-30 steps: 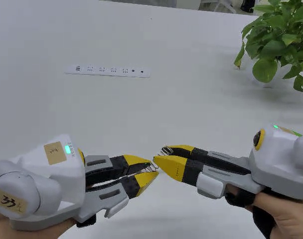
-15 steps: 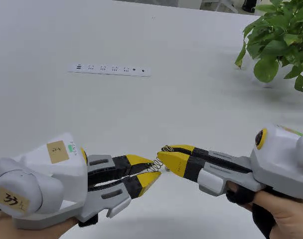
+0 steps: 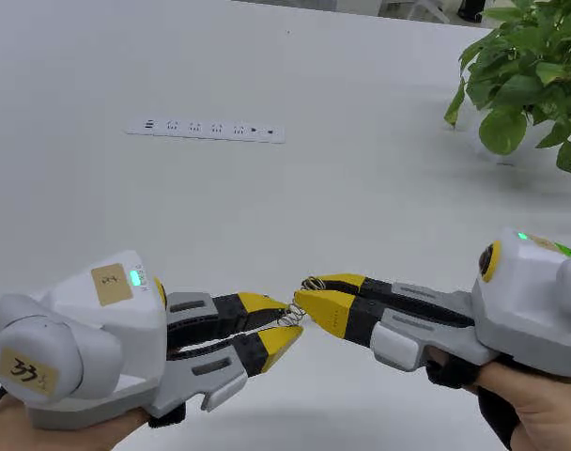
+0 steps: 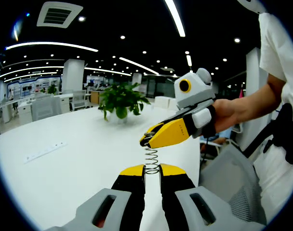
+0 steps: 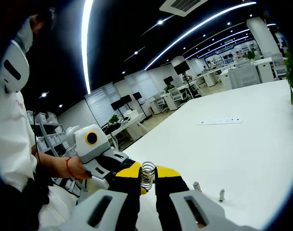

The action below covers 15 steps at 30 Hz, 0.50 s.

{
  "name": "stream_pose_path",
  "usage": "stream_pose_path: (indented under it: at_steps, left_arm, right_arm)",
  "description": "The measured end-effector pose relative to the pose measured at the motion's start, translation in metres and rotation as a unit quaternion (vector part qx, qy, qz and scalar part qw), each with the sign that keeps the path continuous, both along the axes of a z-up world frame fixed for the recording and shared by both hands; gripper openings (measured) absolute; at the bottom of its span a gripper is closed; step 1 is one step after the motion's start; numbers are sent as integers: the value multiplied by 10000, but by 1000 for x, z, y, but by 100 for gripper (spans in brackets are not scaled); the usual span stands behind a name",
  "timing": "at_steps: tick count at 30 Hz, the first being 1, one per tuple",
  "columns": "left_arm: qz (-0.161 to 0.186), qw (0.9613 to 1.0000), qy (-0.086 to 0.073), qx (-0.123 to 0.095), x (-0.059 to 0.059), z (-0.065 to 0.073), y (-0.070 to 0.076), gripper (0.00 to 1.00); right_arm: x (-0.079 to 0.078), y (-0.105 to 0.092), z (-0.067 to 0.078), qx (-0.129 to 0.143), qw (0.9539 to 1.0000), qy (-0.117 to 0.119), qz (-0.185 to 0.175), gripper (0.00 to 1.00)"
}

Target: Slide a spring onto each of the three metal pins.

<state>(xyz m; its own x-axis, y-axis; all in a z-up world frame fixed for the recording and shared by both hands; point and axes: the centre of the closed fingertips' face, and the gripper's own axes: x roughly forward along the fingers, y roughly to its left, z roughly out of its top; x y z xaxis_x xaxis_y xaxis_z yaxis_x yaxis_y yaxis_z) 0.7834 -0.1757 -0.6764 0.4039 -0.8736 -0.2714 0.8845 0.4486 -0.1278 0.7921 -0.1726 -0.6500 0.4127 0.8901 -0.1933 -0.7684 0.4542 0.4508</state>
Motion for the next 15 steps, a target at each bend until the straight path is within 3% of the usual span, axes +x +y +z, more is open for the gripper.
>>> stream_pose_path:
  at_steps: [15]
  left_arm:
    - [-22,9999,129,60,-3,-7,-1,13]
  right_arm:
    - [-1,2,1,-261,9990,-314,165,11]
